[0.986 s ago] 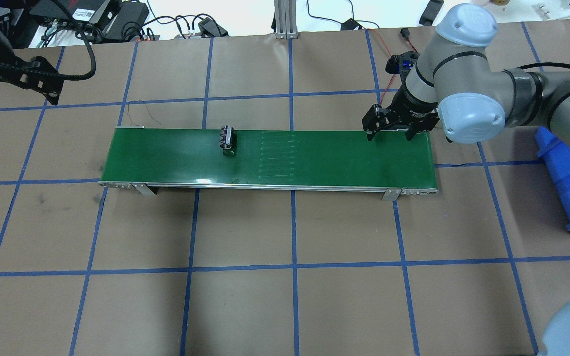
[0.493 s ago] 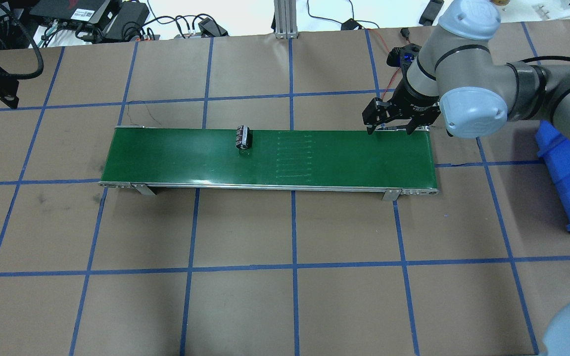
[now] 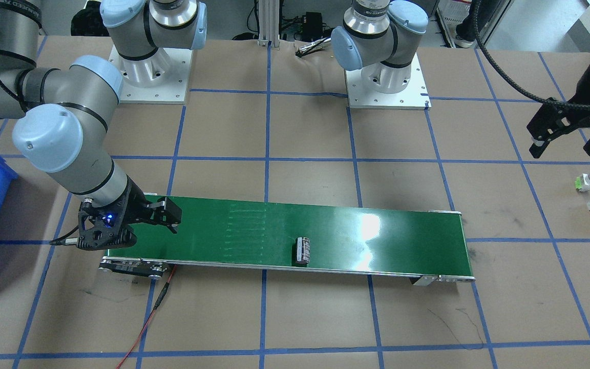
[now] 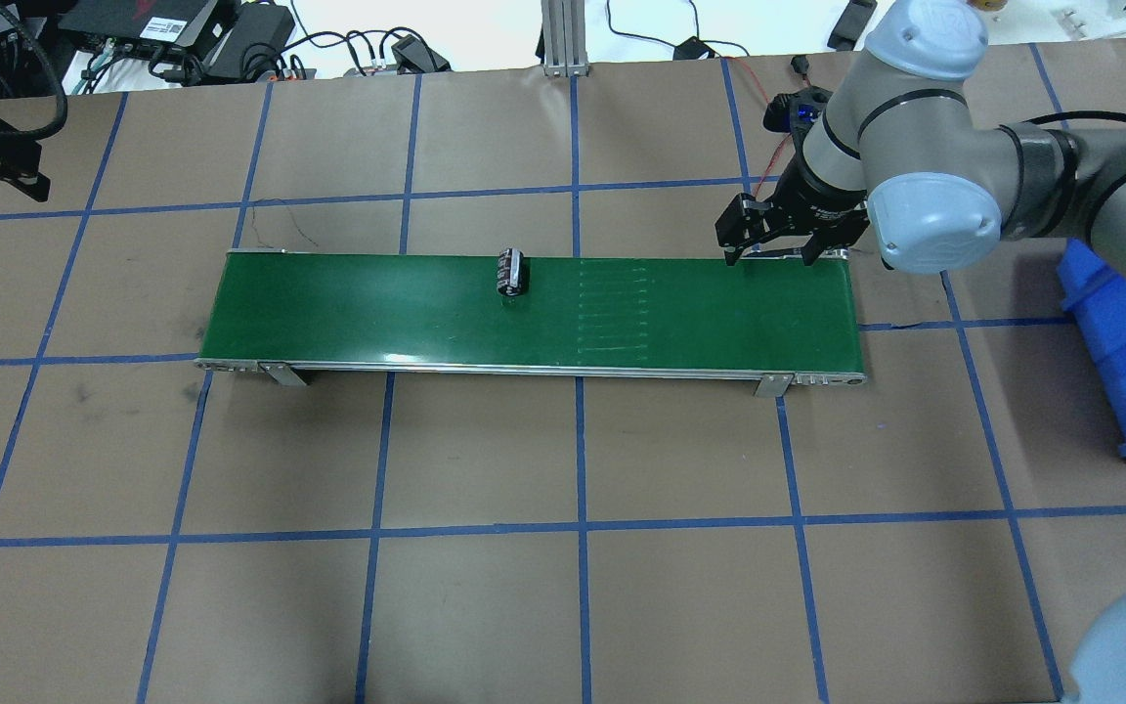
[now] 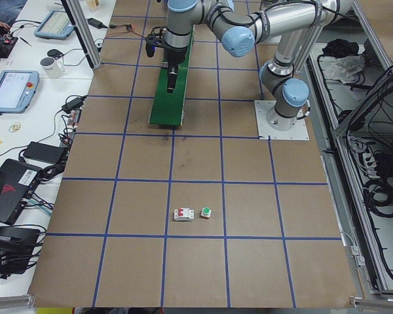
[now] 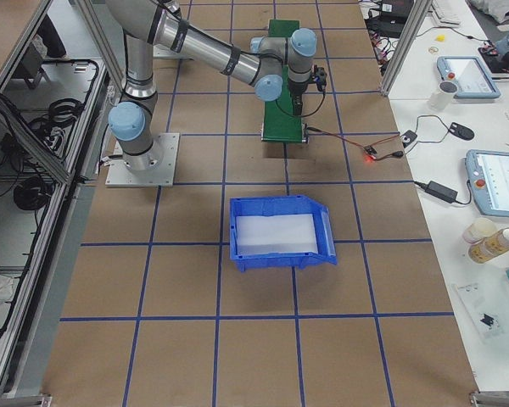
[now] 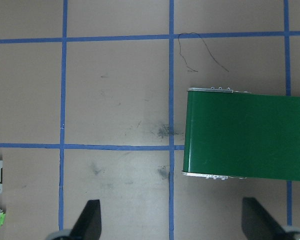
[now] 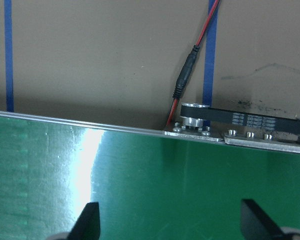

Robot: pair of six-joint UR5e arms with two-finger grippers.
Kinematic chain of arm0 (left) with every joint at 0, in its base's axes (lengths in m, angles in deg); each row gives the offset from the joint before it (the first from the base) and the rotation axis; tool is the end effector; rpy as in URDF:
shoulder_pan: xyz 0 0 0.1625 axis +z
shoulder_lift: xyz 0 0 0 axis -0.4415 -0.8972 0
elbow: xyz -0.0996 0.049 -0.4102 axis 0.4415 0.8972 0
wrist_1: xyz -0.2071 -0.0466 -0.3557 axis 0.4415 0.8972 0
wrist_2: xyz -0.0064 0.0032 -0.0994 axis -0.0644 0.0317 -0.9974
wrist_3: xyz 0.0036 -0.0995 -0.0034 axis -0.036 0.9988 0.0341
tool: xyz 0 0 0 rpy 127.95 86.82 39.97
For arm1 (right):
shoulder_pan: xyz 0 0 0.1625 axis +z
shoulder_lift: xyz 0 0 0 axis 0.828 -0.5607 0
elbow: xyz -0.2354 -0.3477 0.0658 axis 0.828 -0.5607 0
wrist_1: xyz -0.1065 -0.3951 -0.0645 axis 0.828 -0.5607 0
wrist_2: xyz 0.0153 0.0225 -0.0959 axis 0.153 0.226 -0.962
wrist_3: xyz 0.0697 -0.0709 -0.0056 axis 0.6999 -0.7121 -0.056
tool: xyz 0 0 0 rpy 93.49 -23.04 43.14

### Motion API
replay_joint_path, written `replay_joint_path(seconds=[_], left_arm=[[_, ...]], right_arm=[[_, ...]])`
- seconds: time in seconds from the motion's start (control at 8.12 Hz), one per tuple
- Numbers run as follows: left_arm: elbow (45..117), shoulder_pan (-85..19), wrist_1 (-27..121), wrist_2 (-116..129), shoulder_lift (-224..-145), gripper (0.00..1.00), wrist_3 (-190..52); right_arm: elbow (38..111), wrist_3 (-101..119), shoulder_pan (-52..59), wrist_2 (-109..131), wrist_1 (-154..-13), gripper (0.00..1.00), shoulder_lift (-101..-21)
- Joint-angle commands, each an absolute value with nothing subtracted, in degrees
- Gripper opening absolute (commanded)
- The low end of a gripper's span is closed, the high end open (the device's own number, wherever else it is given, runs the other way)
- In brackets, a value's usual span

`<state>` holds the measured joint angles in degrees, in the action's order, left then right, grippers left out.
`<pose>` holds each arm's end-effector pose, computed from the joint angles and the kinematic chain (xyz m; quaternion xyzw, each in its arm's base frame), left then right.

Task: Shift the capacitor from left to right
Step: 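Lower the right gripper over the belt's far end while the capacitor rides toward it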

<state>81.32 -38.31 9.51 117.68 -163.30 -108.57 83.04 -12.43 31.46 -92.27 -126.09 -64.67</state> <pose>0.0932 -0.5078 0.5132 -0.0062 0.9947 -0.0951 0.0383 0.1235 -0.5762 0.2922 -0.0207 0.9962 -0.0218 0.0820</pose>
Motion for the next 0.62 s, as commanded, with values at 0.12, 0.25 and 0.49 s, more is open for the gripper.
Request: replay_joint_path(seconds=[0.12,0.25,0.49], left_arm=[[81.7,-40.2,10.5,116.8,-162.0,1.0,-108.6],[81.7,-43.4,10.4,114.5,-162.5,1.0,-108.5],[81.1,-47.5,9.4,115.2,-163.4,1.0,-108.3]], right_arm=[[83.1,-12.8,32.3,-92.4,-129.2,1.0,-64.5],[83.1,-13.0,32.3,-92.4,-129.3,1.0,-64.2],[83.1,-13.1,32.3,-92.4,-129.3,1.0,-63.3]])
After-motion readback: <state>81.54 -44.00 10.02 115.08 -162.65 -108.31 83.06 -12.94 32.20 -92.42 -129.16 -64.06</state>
